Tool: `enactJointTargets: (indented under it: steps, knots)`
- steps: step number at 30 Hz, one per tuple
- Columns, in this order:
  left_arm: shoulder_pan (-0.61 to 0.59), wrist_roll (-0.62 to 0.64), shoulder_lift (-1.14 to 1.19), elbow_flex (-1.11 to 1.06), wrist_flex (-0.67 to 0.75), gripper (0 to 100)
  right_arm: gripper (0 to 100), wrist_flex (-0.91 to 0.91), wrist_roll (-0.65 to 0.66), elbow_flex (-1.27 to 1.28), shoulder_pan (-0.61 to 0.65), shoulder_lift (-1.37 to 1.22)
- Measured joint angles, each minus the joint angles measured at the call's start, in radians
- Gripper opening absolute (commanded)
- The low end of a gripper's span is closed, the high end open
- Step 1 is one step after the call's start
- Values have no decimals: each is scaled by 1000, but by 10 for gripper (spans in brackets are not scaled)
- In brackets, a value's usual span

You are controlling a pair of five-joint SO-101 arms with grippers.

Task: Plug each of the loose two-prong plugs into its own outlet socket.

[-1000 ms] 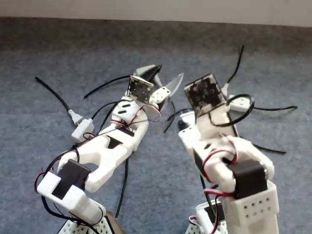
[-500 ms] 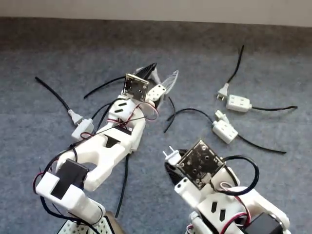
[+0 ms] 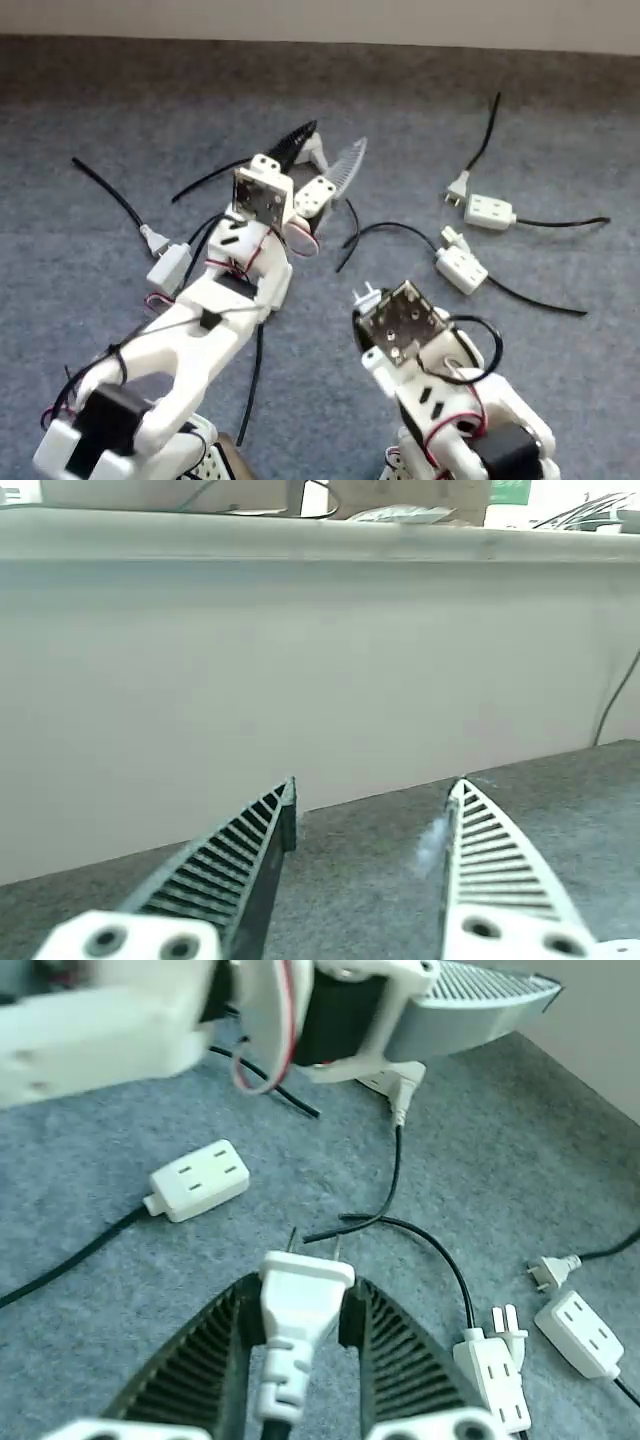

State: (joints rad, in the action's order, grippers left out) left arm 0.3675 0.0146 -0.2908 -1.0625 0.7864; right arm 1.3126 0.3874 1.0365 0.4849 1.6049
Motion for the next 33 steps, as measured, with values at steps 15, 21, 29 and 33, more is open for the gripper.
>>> enactJointTargets:
  steps: [15, 21, 29, 33]
  knots:
    - [21, 0, 146, 58, 0, 234, 13, -49, -121, -358, -221, -153]
    - [21, 0, 216, 95, 0, 234, 13, 149, -123, -901, -236, -577]
    - [21, 0, 221, 95, 0, 234, 13, 407, -143, -1700, -247, -1194]
    - [21, 0, 226, 95, 0, 234, 13, 408, -218, -1741, -287, -1390]
